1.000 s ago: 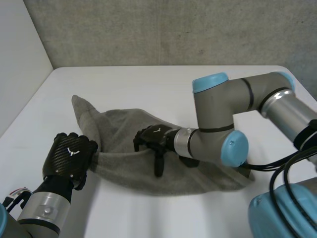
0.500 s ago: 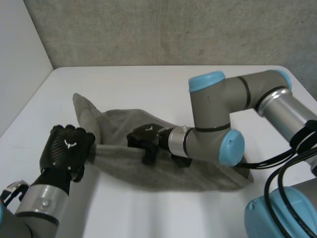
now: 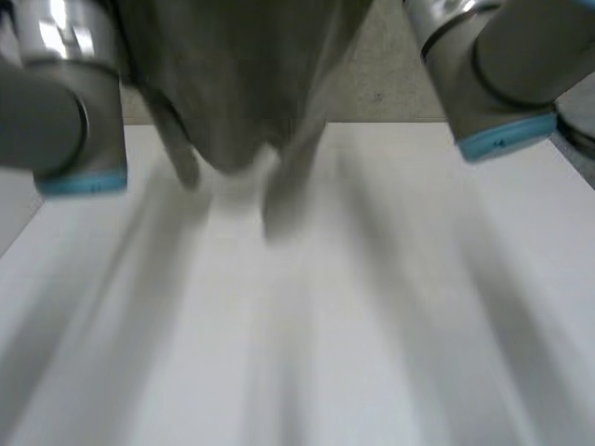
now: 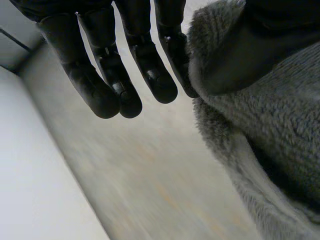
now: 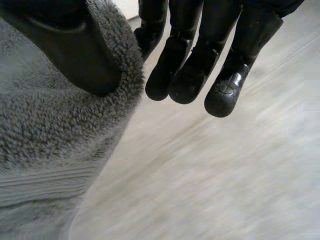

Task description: Fold the towel.

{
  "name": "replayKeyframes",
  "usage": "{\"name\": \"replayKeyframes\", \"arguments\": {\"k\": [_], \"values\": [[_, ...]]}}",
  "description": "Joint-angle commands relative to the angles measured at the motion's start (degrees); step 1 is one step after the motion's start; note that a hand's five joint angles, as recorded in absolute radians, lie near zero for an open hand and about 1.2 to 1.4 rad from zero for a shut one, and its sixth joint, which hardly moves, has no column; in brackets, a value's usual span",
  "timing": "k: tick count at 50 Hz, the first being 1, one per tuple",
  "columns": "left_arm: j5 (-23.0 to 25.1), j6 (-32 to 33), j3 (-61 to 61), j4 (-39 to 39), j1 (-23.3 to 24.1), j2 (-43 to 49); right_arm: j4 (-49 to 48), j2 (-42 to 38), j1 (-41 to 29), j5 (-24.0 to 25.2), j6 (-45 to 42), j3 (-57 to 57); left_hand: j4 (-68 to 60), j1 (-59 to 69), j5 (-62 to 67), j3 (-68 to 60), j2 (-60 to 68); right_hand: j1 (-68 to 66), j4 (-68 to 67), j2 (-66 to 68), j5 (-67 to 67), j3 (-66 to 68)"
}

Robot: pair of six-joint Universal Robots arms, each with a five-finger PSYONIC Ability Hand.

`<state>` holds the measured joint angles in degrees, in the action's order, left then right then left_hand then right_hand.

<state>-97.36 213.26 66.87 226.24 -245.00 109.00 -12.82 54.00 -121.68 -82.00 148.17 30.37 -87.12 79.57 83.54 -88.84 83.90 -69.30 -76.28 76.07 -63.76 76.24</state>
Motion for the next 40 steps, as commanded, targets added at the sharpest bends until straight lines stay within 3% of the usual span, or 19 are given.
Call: {"name": "replayKeyframes", "arguments": {"k": [1, 16, 22, 28, 34, 40], "values": [[-0.99, -0.12, -5.17, 2.72, 1.19, 0.42, -5.73, 4.8, 0.13, 2.89, 0.27, 9.42, 7.12, 0.43, -13.54, 8.84, -3.9, -10.7, -3.72, 3.93, -6.24, 3.76], [3.13, 0.41, 34.52, 3.42, 0.4, 0.24, -2.12, 4.36, -0.4, 5.8, -0.52, 32.64, 7.12, 0.43, -13.54, 8.84, -3.9, -10.7, -3.72, 3.93, -6.24, 3.76], [4.2, 1.02, 46.75, 4.74, 0.22, -0.02, 0.16, 3.4, -0.84, 5.53, -6.65, 43.69, 7.12, 0.43, -13.54, 8.84, -3.9, -10.7, -3.72, 3.93, -6.24, 3.76], [4.11, 3.75, 52.57, 4.13, 0.57, -1.16, 6.39, 3.83, -0.49, 4.39, -13.96, 50.65, 7.12, 0.43, -13.54, 8.84, -3.9, -10.7, -3.72, 3.93, -6.24, 3.76], [4.02, 5.33, 57.94, 3.86, 2.68, -5.03, 12.64, 6.46, 0.13, 4.39, -13.88, 55.31, 7.12, 0.43, -13.54, 8.84, -3.9, -10.7, -3.72, 3.93, -6.24, 3.76], [3.67, 5.5, 59.25, 3.33, 6.9, -7.75, 12.91, 8.58, 0.39, 4.83, -13.52, 58.31, 7.12, 0.43, -13.54, 8.84, -3.9, -10.7, -3.72, 3.93, -6.24, 3.76]]}}
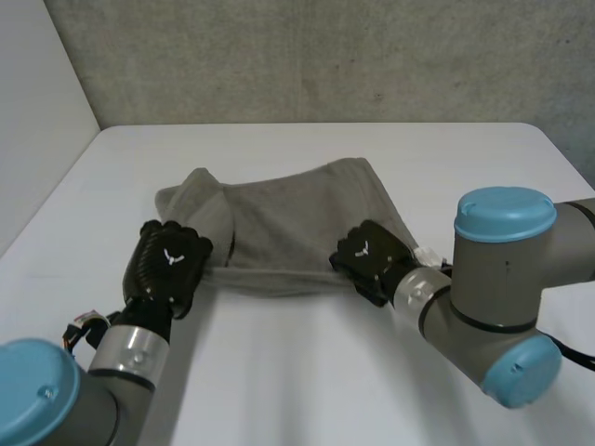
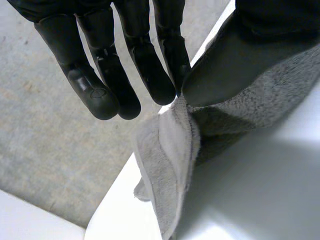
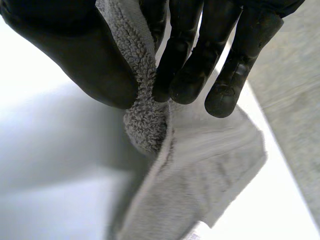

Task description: Fold the towel.

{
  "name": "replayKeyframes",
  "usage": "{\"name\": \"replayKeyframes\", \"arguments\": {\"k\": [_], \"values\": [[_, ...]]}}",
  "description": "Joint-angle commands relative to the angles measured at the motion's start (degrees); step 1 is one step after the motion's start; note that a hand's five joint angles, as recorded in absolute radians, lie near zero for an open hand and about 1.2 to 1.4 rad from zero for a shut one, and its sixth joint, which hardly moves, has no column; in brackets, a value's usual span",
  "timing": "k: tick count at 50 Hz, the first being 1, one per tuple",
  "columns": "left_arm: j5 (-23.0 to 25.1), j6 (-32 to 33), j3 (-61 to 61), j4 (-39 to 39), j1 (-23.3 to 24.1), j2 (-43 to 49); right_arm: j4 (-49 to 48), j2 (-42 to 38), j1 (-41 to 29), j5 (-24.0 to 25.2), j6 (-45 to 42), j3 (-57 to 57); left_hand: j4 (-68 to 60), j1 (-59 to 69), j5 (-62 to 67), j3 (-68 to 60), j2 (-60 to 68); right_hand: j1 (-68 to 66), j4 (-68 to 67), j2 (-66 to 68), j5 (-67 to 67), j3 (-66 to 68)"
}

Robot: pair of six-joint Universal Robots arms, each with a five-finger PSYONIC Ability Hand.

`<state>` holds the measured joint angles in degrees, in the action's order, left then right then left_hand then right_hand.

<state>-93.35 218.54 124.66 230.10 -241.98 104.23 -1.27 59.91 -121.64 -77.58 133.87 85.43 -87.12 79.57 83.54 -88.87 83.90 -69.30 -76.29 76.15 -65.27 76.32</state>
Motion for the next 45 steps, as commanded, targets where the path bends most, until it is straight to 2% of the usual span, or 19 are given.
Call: {"name": "replayKeyframes", "arguments": {"k": [1, 2, 3, 5, 7, 15, 20, 25, 33, 40, 45], "values": [[-0.43, 0.22, 1.55, -0.53, 3.89, -3.24, 0.84, 3.45, 0.7, 0.41, 1.47, 4.03, 7.12, 0.43, -13.54, 8.87, -3.9, 1.56, 8.56, -8.42, 7.53, -8.58], [-0.43, 0.22, 1.55, -0.53, 3.89, -3.24, 0.05, 3.98, 1.66, 0.41, 2.78, 4.65, 7.12, 0.43, -13.54, 8.87, -3.9, 17.51, 24.5, -24.36, 23.48, -24.53], [-0.43, 0.22, 1.55, -0.44, 3.89, -3.24, 0.04, 3.98, 1.67, 0.41, 2.8, 4.65, 7.12, 0.43, -13.54, 8.87, -3.9, 17.67, 24.66, -24.52, 23.64, -24.69], [-0.51, 0.22, 1.46, -0.27, 3.8, -3.24, -1.71, 4.51, 3.33, 0.41, 6.21, 5.79, 7.6, -0.05, -14.01, 9.35, -4.38, 32.42, 39.41, -39.27, 38.39, -39.44], [-0.51, 0.13, 1.46, -0.18, 3.62, -3.07, -2.76, 4.51, 3.77, 0.41, 8.14, 6.32, 8.78, -1.23, -15.19, 10.53, -5.56, 35.3, 42.29, -42.15, 41.27, -42.32], [-0.25, -0.13, 1.37, 0.18, 0.99, -2.54, -8.13, 4.33, 7.37, 0.15, 15.62, 8.61, 8.78, -1.23, -15.19, 10.53, -5.56, 40.19, 47.19, -47.04, 46.16, -47.21], [-0.25, -0.31, 1.55, 0.18, 0.11, -2.54, -7.69, 4.77, 10.62, 0.06, 17.91, 8.26, 8.95, -1.4, -15.36, 10.7, -5.73, 44.57, 51.57, -51.42, 50.54, -51.59], [-0.25, -0.4, 1.81, 0.18, 0.02, -2.54, -6.11, 6.44, 14.06, 0.68, 18.53, 9.14, 9.12, -1.57, -15.53, 10.87, -5.9, 43.23, 50.23, -50.09, 49.21, -50.26], [-0.16, -0.4, 1.72, 0.18, -0.07, -1.75, -0.84, 6.27, 16.87, 4.72, 18.97, 11.42, 8.95, -1.4, -15.36, 10.7, -5.73, 43.57, 50.57, -50.42, 49.54, -50.59], [-0.25, -0.4, 1.64, 0.18, -0.07, -1.57, -0.58, 6.18, 18.28, 7.35, 25.46, 10.89, 8.95, -1.4, -15.36, 10.7, -5.73, 50.62, 57.62, -57.47, 56.59, -57.64], [-0.34, -0.4, 1.64, 0.18, -0.07, -1.66, -0.75, 5.83, 18.01, 8.94, 29.34, 11.16, 8.95, -1.4, -15.36, 10.7, -5.73, 49.79, 56.79, -56.65, 55.77, -56.82]]}}
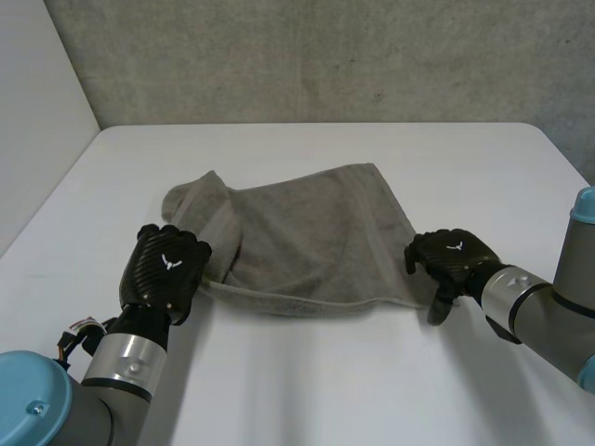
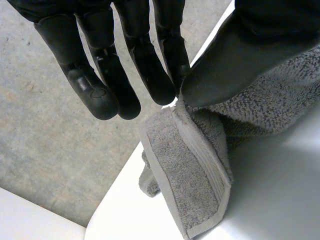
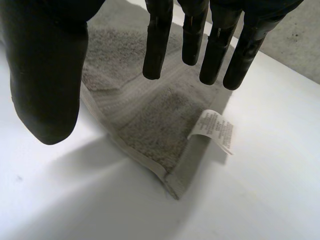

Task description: Fold the towel.

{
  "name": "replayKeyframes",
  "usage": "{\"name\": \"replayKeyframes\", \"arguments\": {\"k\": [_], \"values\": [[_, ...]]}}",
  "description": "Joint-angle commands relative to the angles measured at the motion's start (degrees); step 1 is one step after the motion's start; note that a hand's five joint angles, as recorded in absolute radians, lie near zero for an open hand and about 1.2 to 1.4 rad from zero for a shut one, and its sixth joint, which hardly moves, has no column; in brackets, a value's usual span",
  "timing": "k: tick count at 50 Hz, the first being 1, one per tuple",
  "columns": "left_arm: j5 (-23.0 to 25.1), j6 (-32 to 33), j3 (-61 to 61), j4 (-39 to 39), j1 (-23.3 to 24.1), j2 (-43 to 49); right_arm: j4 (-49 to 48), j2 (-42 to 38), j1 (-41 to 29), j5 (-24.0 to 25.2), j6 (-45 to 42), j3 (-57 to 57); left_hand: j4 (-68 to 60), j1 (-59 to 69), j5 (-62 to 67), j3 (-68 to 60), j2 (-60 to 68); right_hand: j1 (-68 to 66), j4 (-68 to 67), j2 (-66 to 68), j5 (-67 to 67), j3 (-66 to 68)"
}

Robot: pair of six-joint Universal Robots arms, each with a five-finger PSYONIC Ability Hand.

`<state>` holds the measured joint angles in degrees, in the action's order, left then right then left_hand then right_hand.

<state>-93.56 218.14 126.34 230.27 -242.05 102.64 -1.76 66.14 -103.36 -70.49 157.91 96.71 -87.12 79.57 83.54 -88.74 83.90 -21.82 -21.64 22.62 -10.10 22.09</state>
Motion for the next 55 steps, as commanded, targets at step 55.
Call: {"name": "replayKeyframes", "arguments": {"k": [55], "values": [[-0.3, 0.09, -0.74, 0.0, -0.8, 0.02, -8.35, 4.26, 7.74, 1.58, 15.67, -0.12, 67.43, -59.88, -73.85, 69.05, -64.21, -58.18, -58.36, 57.38, -59.9, 57.91]]}}
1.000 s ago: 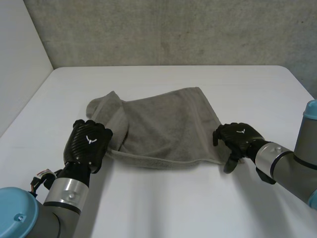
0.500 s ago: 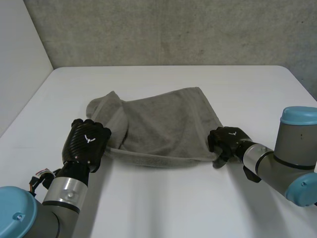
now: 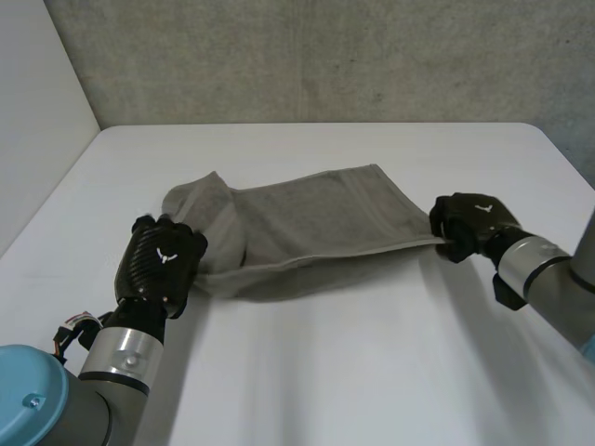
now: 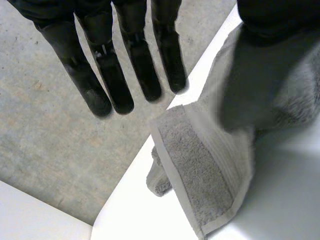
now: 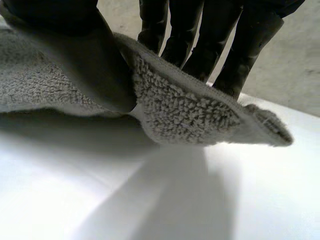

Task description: Fold the towel.

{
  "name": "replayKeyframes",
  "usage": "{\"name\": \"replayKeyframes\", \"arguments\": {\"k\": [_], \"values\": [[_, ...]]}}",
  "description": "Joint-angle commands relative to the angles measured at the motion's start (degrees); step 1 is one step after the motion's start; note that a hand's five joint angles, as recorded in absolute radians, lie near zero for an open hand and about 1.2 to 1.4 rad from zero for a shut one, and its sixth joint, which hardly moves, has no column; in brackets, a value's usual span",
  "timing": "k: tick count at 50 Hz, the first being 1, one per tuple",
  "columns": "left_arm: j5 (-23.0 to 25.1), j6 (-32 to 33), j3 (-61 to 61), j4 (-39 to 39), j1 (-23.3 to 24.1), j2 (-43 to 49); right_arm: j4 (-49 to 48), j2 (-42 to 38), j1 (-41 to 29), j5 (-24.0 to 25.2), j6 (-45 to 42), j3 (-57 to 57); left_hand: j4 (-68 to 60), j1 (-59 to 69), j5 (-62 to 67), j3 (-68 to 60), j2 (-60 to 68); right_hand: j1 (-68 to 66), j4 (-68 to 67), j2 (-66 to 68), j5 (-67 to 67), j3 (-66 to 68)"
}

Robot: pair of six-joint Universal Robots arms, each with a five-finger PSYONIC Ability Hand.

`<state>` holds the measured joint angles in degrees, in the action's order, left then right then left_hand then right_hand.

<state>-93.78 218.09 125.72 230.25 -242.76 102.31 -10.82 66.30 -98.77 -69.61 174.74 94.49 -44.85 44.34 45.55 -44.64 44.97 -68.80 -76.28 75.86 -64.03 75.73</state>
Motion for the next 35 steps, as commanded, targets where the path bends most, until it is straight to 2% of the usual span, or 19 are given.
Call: {"name": "replayKeyframes", "arguments": {"k": [1, 8, 19, 22, 29, 33, 35], "values": [[-0.26, 0.15, -0.21, 0.02, -0.17, 0.43, 0.89, 5.32, 3.49, 1.14, -1.68, 2.88, 27.88, -27.37, -38.58, 27.67, -28.0, -11.2, -3.72, 4.14, -5.97, 4.27], [-1.41, -0.03, -0.12, -0.16, -2.54, 0.44, -0.25, 9.55, 5.94, 2.28, -5.89, 7.19, 30.26, -29.75, -40.97, 30.05, -30.38, -11.2, -3.72, 4.14, -5.97, 4.27], [-0.88, 0.06, 0.93, -1.04, -3.59, 1.05, -0.34, 8.41, 6.3, 2.02, -7.13, 7.37, 27.07, -26.56, -37.77, 26.86, -27.18, -11.2, -3.72, 4.14, -5.97, 4.27], [0.09, 0.06, 1.64, -2.62, -3.51, 0.44, -0.34, 6.92, 6.3, 2.02, -7.04, 7.28, 26.06, -25.55, -36.76, 25.85, -26.17, -11.2, -3.72, 4.14, -5.97, 4.27], [8.42, -2.13, 1.46, -8.41, -3.16, 0.87, -0.34, 6.13, 6.31, 2.02, -7.13, 6.84, 25.05, -24.54, -35.75, 24.84, -25.16, -11.2, -3.72, 4.14, -5.97, 4.27], [9.31, -3.9, 0.85, -8.77, -3.68, 1.31, -0.34, 5.33, 6.39, 2.02, -7.13, 6.84, 26.9, -26.39, -37.6, 26.69, -27.02, -11.2, -3.72, 4.14, -5.97, 4.27], [9.84, -6.0, -0.2, -8.86, -3.6, 1.84, -0.34, 4.55, 6.3, 2.02, -7.13, 6.67, 33.76, -33.25, -44.46, 33.55, -33.88, -11.2, -3.72, 4.14, -5.97, 4.27]]}}
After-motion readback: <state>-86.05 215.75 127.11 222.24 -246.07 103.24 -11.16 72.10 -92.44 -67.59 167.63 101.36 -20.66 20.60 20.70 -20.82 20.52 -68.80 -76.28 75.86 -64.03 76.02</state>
